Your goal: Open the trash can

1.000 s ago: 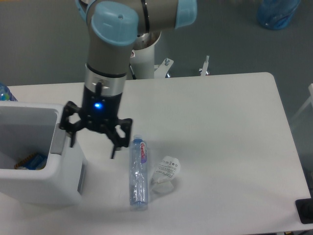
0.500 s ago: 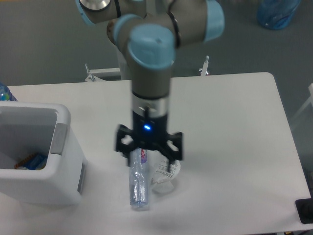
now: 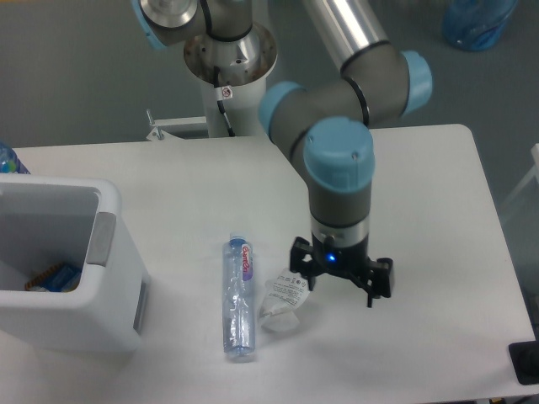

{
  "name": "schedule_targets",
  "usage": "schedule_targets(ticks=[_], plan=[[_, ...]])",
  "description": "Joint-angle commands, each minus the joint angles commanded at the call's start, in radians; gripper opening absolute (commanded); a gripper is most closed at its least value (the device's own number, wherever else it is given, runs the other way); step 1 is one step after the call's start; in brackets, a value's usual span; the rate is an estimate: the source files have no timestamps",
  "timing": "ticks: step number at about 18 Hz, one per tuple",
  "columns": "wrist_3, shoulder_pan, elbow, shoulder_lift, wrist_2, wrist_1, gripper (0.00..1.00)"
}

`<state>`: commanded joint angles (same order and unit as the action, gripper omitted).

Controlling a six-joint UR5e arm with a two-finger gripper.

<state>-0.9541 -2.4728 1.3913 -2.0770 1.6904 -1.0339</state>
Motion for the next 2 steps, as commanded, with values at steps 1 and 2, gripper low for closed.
schedule_targets(ticks=[1,2], plan=[[0.002,0.000,0.005,0.000,0.002,0.000,1.00],[0.002,0.000,0.011,0.000,0.002,0.003,1.00]])
